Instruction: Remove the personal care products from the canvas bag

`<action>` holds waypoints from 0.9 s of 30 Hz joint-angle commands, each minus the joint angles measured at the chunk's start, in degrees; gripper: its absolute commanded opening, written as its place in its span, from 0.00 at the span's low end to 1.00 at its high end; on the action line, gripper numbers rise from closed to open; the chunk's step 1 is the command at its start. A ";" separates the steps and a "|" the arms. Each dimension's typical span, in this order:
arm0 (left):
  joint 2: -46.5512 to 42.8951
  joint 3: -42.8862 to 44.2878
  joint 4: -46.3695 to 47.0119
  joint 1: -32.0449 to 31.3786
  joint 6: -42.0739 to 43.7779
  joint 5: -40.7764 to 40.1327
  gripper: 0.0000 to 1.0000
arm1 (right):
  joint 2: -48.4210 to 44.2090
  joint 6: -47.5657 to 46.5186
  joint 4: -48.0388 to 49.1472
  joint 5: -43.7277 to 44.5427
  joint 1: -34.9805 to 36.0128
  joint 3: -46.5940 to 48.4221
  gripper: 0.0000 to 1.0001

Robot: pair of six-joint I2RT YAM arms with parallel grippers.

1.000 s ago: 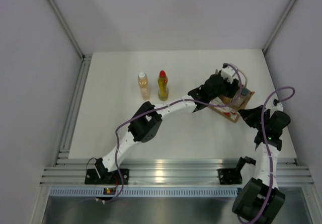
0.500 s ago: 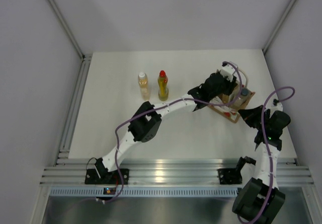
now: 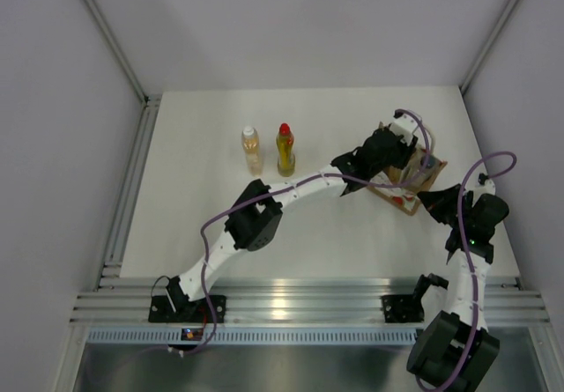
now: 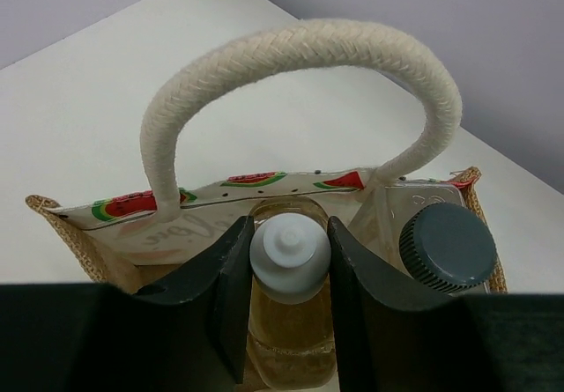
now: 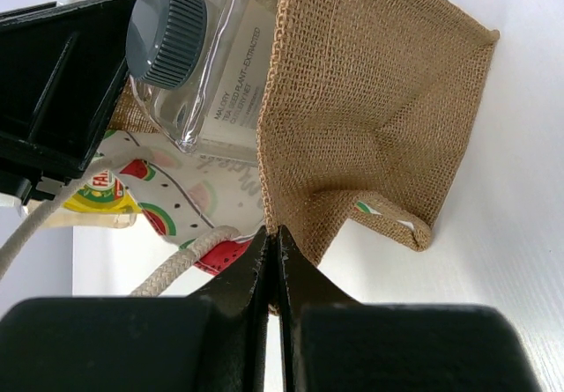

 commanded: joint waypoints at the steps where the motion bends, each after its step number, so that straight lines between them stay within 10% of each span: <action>1: -9.41 5.44 4.36 -0.65 1.68 -1.52 0.00 | 0.54 -0.36 -0.85 -0.67 0.42 -0.70 0.00; 27: -21.10 5.00 3.66 -0.83 3.70 -4.69 0.00 | 1.16 0.26 -0.24 -0.67 0.42 -0.44 0.00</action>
